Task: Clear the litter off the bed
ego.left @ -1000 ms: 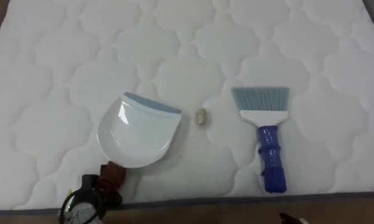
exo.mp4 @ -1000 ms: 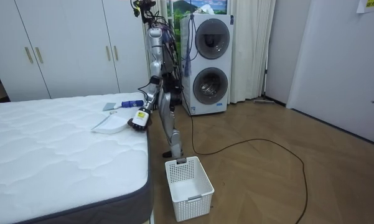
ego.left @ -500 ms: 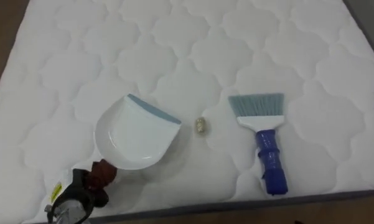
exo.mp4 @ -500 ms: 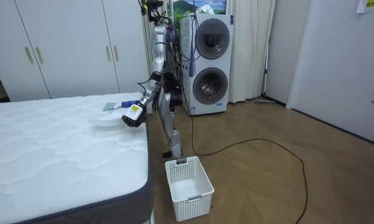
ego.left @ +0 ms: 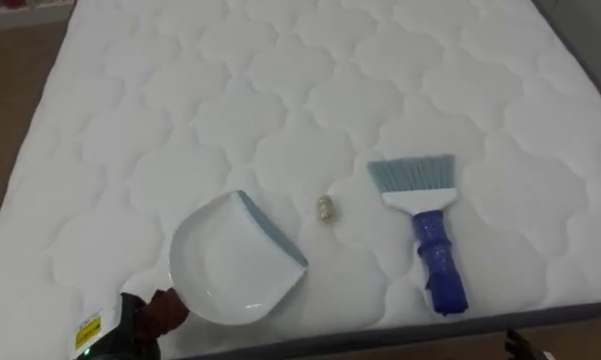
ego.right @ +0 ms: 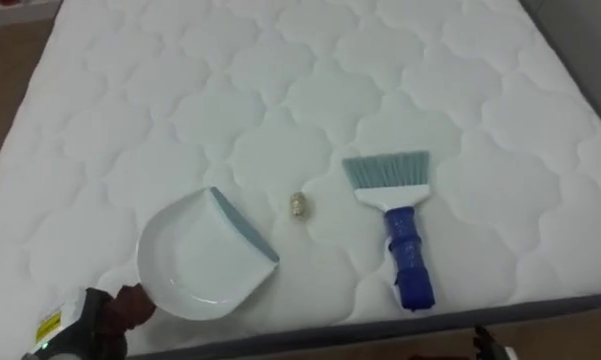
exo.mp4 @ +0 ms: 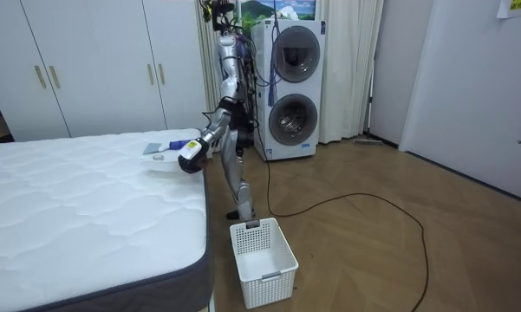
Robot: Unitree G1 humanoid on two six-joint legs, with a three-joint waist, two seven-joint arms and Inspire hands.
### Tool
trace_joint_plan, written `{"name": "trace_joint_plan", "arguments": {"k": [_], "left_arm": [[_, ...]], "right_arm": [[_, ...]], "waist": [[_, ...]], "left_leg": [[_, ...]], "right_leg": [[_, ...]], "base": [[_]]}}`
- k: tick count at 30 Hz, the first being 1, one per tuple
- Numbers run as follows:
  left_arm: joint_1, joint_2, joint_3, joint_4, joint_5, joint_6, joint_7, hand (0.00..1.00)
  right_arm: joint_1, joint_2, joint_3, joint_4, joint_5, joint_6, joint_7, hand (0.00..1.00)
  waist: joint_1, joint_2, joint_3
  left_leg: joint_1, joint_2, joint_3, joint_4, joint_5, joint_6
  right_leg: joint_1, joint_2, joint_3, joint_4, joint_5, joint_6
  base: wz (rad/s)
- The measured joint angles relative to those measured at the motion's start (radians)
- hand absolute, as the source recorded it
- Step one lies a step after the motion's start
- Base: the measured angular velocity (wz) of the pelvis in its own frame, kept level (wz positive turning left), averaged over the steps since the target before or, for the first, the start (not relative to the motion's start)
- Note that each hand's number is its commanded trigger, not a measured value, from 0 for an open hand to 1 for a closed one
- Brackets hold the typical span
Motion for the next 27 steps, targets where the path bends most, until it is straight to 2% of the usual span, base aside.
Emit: {"name": "trace_joint_plan", "arguments": {"k": [3,6,11,14,15,16,20,23,24,27], "left_arm": [[0.000,0.028,-0.001,0.000,0.047,-0.023,0.026,1.00],[-0.001,0.044,-0.002,0.000,0.055,-0.029,0.050,1.00],[-0.022,0.057,-0.002,0.011,0.054,-0.029,0.049,1.00],[-0.025,0.059,-0.001,0.011,0.052,-0.024,0.049,1.00],[-0.031,0.060,-0.001,0.018,0.049,-0.018,0.049,1.00],[-0.036,0.060,-0.001,0.025,0.049,-0.016,0.049,1.00],[-0.060,0.059,-0.010,0.054,0.017,-0.009,0.049,1.00],[-0.070,0.057,-0.016,0.065,-0.006,0.002,0.043,1.00],[-0.079,0.055,-0.022,0.071,-0.015,0.008,0.037,1.00],[-0.092,0.050,-0.028,0.072,-0.034,0.018,0.015,1.00]], "right_arm": [[-0.017,-0.009,-0.028,-0.035,0.030,-0.014,-0.039,0.00],[-0.017,-0.021,-0.036,-0.080,0.080,-0.018,-0.060,0.00],[-0.067,-0.022,-0.058,-0.113,0.112,-0.021,-0.100,0.00],[-0.100,-0.030,-0.072,-0.165,0.111,-0.023,-0.175,0.00],[-0.119,-0.030,-0.071,-0.186,0.107,-0.023,-0.214,0.00],[-0.129,-0.030,-0.070,-0.194,0.102,-0.024,-0.232,0.00],[-0.169,-0.033,-0.067,-0.274,0.050,-0.036,-0.347,0.00],[-0.177,-0.034,-0.061,-0.346,0.028,-0.044,-0.416,0.00],[-0.185,-0.035,-0.059,-0.356,0.017,-0.056,-0.438,0.00],[-0.203,-0.039,-0.030,-0.370,-0.032,-0.074,-0.460,0.00]], "waist": [[-0.007,0.001,0.0006],[-0.008,0.000,0.0011],[-0.010,-0.012,0.0059],[-0.003,-0.024,0.0095],[0.002,-0.032,0.0133],[0.004,-0.036,0.0129],[0.004,-0.043,0.0156],[0.018,-0.046,0.0179],[0.019,-0.046,0.0179],[0.023,-0.047,0.0183]], "left_leg": [[-0.026,0.000,0.011,0.028,-0.014,0.005],[-0.028,0.000,0.024,0.031,-0.021,0.009],[-0.058,-0.013,0.028,0.042,-0.023,0.013],[-0.096,-0.009,0.036,0.063,-0.026,0.016],[-0.105,-0.009,0.040,0.067,-0.027,0.016],[-0.111,-0.008,0.043,0.072,-0.028,0.015],[-0.147,0.011,0.037,0.141,-0.057,0.014],[-0.171,0.028,0.040,0.198,-0.084,0.013],[-0.177,0.036,0.039,0.206,-0.089,0.013],[-0.194,0.038,0.038,0.212,-0.088,0.013]], "right_leg": [[-0.031,0.002,0.022,0.020,-0.002,0.004],[-0.037,0.003,0.025,0.021,-0.002,0.008],[-0.075,0.005,0.037,0.040,-0.002,0.012],[-0.114,0.008,0.048,0.056,-0.003,0.013],[-0.127,0.009,0.053,0.069,-0.003,0.013],[-0.134,0.009,0.055,0.069,-0.003,0.013],[-0.144,0.019,0.048,0.080,-0.005,0.010],[-0.155,0.027,0.048,0.102,-0.011,0.008],[-0.159,0.028,0.046,0.106,-0.013,0.007],[-0.173,0.025,0.042,0.109,-0.012,0.007]], "base": [[-0.21],[-0.13],[-0.07],[-0.04],[-0.06],[-0.05],[-0.01],[-0.07],[0.00],[0.00]]}}
